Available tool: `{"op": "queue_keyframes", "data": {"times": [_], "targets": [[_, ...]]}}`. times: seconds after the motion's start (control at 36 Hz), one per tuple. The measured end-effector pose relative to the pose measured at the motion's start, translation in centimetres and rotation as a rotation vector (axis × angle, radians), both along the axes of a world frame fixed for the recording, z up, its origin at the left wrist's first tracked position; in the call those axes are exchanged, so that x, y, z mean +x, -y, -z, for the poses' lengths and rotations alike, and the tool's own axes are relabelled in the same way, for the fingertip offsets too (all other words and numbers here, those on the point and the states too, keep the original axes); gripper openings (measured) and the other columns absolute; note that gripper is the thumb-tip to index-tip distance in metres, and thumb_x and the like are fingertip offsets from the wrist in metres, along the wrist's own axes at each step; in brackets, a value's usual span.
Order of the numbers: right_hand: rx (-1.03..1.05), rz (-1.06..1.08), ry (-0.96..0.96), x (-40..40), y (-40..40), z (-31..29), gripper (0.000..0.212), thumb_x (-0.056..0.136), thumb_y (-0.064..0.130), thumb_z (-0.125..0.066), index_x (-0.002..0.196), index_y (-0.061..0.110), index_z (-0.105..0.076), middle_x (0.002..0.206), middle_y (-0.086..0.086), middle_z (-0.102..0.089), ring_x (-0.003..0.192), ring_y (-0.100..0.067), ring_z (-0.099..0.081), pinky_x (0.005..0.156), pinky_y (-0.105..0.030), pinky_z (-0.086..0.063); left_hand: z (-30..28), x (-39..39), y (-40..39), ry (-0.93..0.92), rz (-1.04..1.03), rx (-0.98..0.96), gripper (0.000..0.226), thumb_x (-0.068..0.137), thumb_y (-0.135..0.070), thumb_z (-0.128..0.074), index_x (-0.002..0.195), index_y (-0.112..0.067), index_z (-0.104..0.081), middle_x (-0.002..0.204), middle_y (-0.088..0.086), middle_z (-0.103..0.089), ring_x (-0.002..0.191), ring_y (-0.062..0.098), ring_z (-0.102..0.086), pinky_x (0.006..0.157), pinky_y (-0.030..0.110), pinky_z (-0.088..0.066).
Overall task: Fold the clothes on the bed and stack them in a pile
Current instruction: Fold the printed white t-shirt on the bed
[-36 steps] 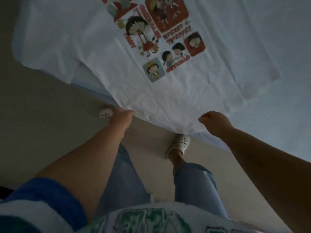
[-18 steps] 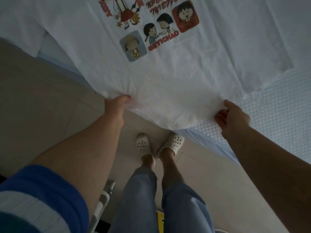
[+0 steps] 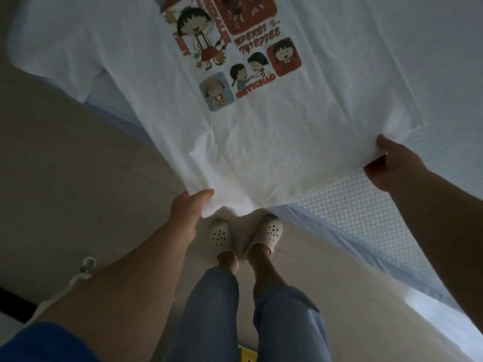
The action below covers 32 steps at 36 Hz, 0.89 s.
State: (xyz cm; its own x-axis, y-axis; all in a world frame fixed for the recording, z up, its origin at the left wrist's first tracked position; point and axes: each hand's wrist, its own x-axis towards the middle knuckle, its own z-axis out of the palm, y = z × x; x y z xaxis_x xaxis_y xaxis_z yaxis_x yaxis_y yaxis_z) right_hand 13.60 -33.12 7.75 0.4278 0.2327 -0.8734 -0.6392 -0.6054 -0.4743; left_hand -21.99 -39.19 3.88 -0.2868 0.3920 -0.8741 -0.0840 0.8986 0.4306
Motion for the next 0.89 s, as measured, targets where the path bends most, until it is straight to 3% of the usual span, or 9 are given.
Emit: {"op": "queue_keyframes", "data": {"times": [0.11, 0.19, 0.33, 0.42, 0.47, 0.61, 0.72, 0.81, 0.89], "targets": [[-0.017, -0.056, 0.070, 1.2, -0.2, -0.3, 0.026, 0.080, 0.017, -0.072, 0.105, 0.014, -0.063, 0.106, -0.004, -0.068, 0.088, -0.018, -0.068, 0.065, -0.030, -0.056, -0.5, 0.4, 1.1, -0.006, -0.004, -0.027, 0.010, 0.080, -0.018, -0.070, 0.087, -0.014, -0.064, 0.087, 0.001, -0.067, 0.081, 0.019, -0.063, 0.079, 0.032, -0.049], [-0.045, -0.150, 0.084, 2.5, -1.0, 0.0, 0.023, 0.080, 0.023, -0.074, 0.099, 0.016, -0.062, 0.102, -0.003, -0.068, 0.085, -0.016, -0.067, 0.064, -0.030, -0.055, -0.6, 1.2, 1.8, -0.029, -0.073, -0.012, 0.017, 0.084, -0.019, -0.066, 0.099, -0.012, -0.061, 0.089, 0.002, -0.065, 0.078, 0.017, -0.060, 0.071, 0.028, -0.045], [-0.048, -0.187, 0.245, 5.3, -3.0, 0.5, 0.030, 0.085, 0.021, -0.068, 0.112, 0.016, -0.056, 0.101, -0.002, -0.062, 0.095, -0.018, -0.063, 0.059, -0.027, -0.054, -0.9, 3.8, 1.9, -0.128, -0.207, 0.023, 0.017, 0.084, -0.019, -0.064, 0.098, -0.010, -0.063, 0.079, 0.000, -0.063, 0.067, 0.017, -0.060, 0.054, 0.025, -0.043], [0.022, -0.302, 0.310, 7.8, -3.9, -0.5, 0.038, 0.093, 0.020, -0.050, 0.129, 0.006, -0.046, 0.121, -0.011, -0.055, 0.114, -0.027, -0.056, 0.066, -0.023, -0.056, -2.0, 6.7, 2.3, -0.195, -0.260, 0.064, 0.014, 0.082, -0.021, -0.066, 0.094, -0.014, -0.063, 0.078, -0.005, -0.064, 0.068, 0.013, -0.061, 0.061, 0.025, -0.047], [0.062, -0.332, 0.386, 9.3, -4.2, -0.7, 0.039, 0.094, 0.020, -0.048, 0.129, 0.004, -0.045, 0.116, -0.010, -0.053, 0.114, -0.027, -0.056, 0.077, -0.027, -0.056, -2.4, 7.9, 2.8, -0.198, -0.288, 0.077, 0.009, 0.083, -0.022, -0.067, 0.085, -0.015, -0.062, 0.077, -0.005, -0.064, 0.069, 0.014, -0.061, 0.068, 0.028, -0.049], [0.064, -0.396, 0.644, 14.4, -7.0, -2.0, 0.012, 0.090, 0.031, -0.055, 0.092, 0.019, -0.055, 0.081, 0.004, -0.052, 0.084, -0.017, -0.051, 0.074, -0.028, -0.045, -2.9, 14.0, 3.7, -0.173, -0.343, 0.093, 0.013, 0.086, -0.022, -0.064, 0.096, -0.013, -0.061, 0.081, -0.002, -0.062, 0.071, 0.014, -0.058, 0.069, 0.025, -0.044], [0.114, -0.410, 0.792, 17.8, -8.6, -1.9, 0.027, 0.086, 0.032, -0.050, 0.065, 0.021, -0.038, 0.067, 0.008, -0.041, 0.070, -0.015, -0.040, 0.063, -0.027, -0.035, -1.8, 19.3, 4.2, -0.175, -0.405, 0.069, 0.014, 0.087, -0.021, -0.063, 0.096, -0.010, -0.060, 0.078, -0.001, -0.062, 0.066, 0.012, -0.057, 0.058, 0.022, -0.041], [0.137, -0.435, 0.775, 19.4, -8.8, -1.1, 0.017, 0.083, 0.026, -0.050, 0.071, 0.019, -0.041, 0.067, 0.007, -0.041, 0.062, -0.011, -0.039, 0.062, -0.026, -0.038, -0.6, 22.9, 4.7, -0.080, -0.445, -0.003, 0.015, 0.086, -0.026, -0.064, 0.093, -0.013, -0.058, 0.079, -0.003, -0.062, 0.066, 0.011, -0.058, 0.052, 0.022, -0.043], [0.107, -0.422, 0.568, 21.0, -8.6, 0.6, 0.008, 0.087, 0.015, -0.050, 0.088, 0.023, -0.050, 0.085, 0.003, -0.055, 0.075, -0.013, -0.057, 0.068, -0.026, -0.052, 0.8, 25.1, 5.0, -0.006, -0.418, -0.096, 0.020, 0.085, -0.026, -0.064, 0.098, -0.012, -0.056, 0.080, -0.001, -0.060, 0.067, 0.015, -0.059, 0.058, 0.027, -0.051]]}}
